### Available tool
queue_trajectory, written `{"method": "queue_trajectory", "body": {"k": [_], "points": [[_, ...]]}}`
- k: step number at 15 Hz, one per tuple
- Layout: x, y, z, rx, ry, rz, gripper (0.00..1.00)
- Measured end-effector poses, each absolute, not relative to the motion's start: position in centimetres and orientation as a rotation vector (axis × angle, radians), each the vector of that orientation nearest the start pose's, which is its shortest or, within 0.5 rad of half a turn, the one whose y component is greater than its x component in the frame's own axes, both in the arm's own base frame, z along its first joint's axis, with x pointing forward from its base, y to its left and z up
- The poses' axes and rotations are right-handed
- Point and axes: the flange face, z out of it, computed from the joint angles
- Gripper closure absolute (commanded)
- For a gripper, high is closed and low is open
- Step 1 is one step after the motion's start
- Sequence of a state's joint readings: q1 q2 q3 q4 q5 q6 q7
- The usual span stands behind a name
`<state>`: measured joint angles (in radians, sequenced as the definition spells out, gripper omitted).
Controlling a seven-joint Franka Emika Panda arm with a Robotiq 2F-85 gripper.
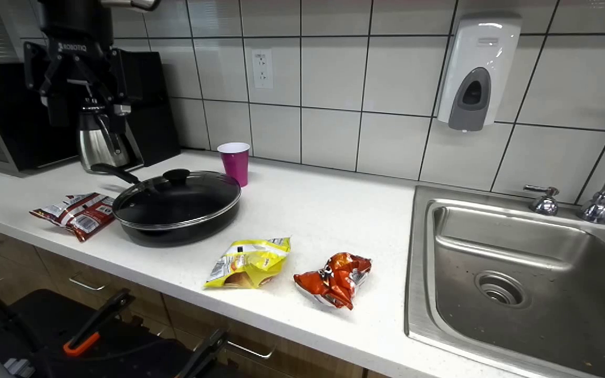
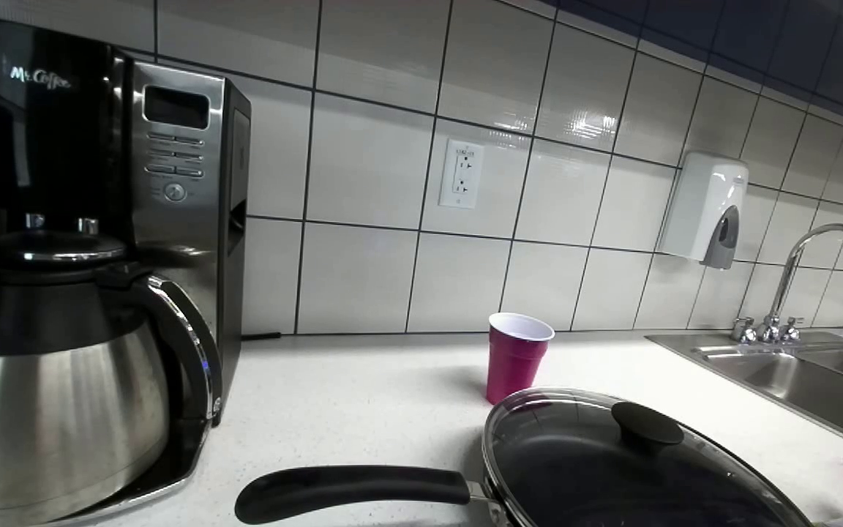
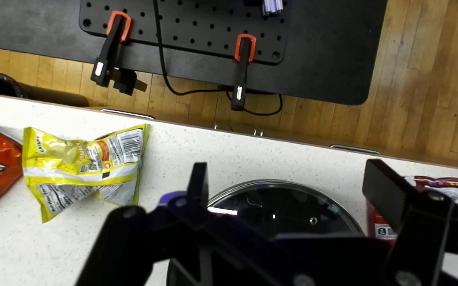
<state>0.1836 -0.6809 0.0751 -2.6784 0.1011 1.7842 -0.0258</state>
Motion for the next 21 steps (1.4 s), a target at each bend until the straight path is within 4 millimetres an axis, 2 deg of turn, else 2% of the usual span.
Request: {"method": "queue_trajectory", "body": {"k": [14,21], "points": [[35.2,12.1,38.7,-3.076,-0.502,0.278,0.00],[37.1,13.7,36.9,-3.070,-0.541,0.283,0.00]]}}
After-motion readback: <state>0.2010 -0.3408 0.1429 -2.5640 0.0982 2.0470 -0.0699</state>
